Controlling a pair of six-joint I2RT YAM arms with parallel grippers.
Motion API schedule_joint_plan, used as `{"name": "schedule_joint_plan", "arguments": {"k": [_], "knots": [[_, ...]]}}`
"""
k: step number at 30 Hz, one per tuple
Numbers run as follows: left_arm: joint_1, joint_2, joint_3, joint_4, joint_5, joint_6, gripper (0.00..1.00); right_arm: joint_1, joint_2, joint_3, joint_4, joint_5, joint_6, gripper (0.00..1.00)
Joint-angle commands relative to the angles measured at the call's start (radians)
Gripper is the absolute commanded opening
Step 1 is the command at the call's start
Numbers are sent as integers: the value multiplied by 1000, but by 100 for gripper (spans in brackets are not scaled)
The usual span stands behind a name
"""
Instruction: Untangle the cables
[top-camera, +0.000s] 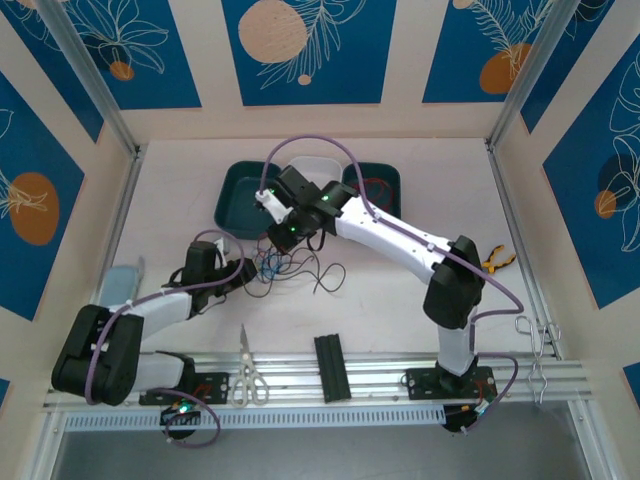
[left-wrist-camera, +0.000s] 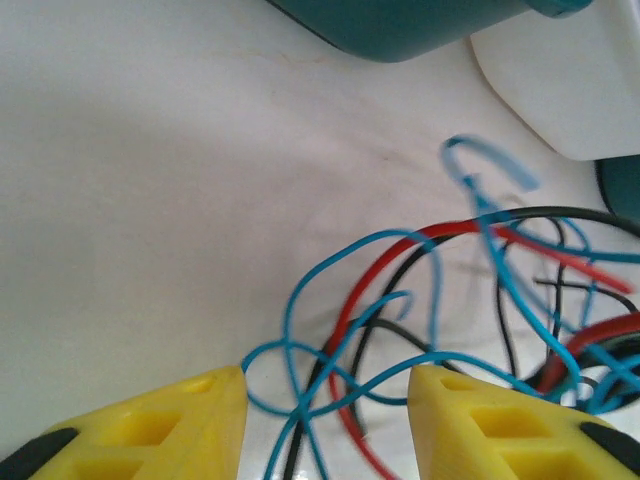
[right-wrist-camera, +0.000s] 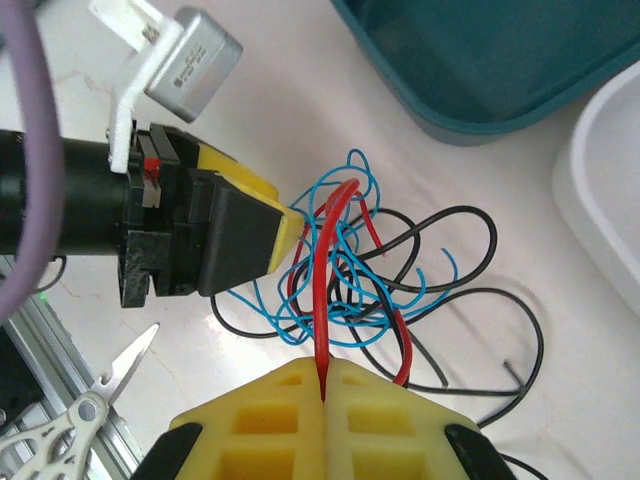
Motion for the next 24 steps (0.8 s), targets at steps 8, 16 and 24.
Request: {"name": "schedule_joint_plan", "arguments": {"k": [8,16,24], "knots": [[11,32,-15,41,35,-16,31,-17,-117,-76,57,-59,75,0],[12,34,-25,44,31,-17,28,-21,-182,-99,66,-57,121,0],[11,54,-25,62,36,-17,24,-26,-282,-143,98,-61,152,0]]}}
